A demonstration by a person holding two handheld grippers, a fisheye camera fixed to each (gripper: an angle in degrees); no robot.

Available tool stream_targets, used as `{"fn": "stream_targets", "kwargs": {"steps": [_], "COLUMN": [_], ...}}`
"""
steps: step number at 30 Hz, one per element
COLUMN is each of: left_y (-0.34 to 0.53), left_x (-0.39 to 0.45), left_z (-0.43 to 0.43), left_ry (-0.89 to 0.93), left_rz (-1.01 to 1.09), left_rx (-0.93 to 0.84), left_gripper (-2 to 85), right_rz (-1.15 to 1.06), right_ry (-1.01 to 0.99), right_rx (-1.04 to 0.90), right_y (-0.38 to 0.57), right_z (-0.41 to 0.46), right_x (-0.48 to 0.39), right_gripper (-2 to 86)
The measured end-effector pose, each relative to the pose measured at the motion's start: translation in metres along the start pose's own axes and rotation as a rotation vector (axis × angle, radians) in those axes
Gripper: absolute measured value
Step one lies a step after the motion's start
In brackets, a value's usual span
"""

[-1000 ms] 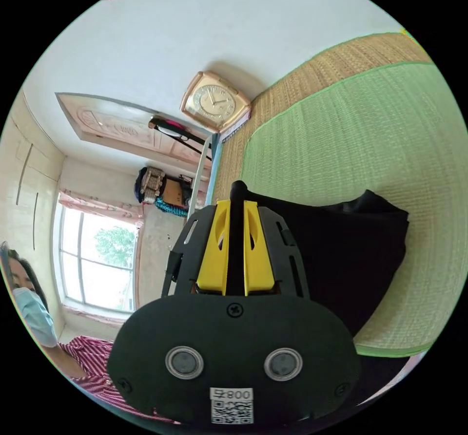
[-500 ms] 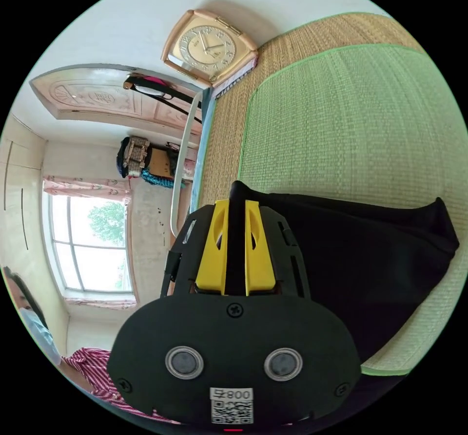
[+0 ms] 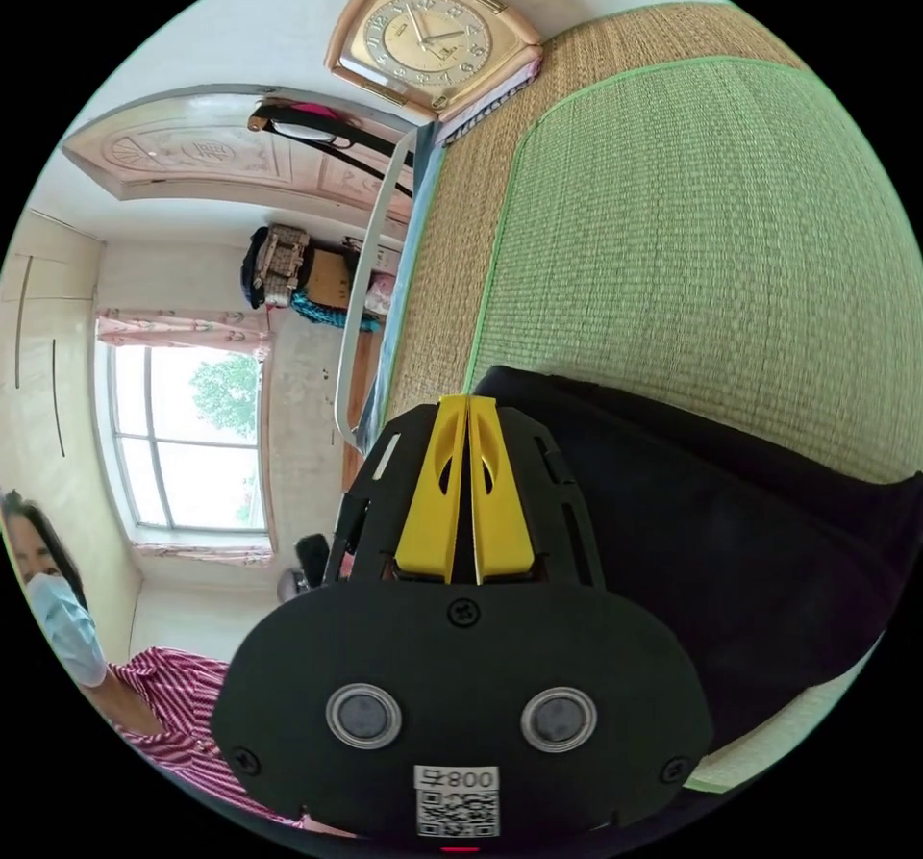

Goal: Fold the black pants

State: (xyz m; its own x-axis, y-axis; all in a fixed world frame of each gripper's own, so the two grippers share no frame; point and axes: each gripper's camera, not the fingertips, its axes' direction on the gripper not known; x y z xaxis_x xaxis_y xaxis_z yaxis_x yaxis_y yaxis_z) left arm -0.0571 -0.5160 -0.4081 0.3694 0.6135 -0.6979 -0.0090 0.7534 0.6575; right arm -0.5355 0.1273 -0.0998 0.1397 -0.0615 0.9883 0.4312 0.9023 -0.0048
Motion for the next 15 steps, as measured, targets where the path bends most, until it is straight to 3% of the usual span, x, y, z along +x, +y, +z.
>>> {"fn": "stream_targets", "kwargs": {"steps": [3, 7, 11, 15], "left_y": [-0.013, -0.015, -0.006, 0.003], "left_x": [0.021, 0.013, 0.007, 0.03], "left_z": [0.017, 0.05, 0.051, 0.057], "left_ry": [-0.038, -0.386, -0.319, -0.356], "left_rz": [0.107, 0.126, 0.07, 0.104], "left_rx": [-0.075, -0.245, -0.222, -0.219], "left_gripper": [0.2, 0.1, 0.1, 0.3], "right_rz": [-0.017, -0.065, -0.168, -0.183], "right_ry": [0.038, 0.064, 0.085, 0.264], "right_rx": [-0.055, -0.111, -0.092, -0.02], "right_y": [-0.008, -0.011, 0.006, 0.056], "right_z": [0.023, 0.037, 0.002, -0.077], "right_x": [-0.009, -0.026, -0.043, -0.023], "right_gripper": [0.0, 0.0, 0.0, 0.0]}}
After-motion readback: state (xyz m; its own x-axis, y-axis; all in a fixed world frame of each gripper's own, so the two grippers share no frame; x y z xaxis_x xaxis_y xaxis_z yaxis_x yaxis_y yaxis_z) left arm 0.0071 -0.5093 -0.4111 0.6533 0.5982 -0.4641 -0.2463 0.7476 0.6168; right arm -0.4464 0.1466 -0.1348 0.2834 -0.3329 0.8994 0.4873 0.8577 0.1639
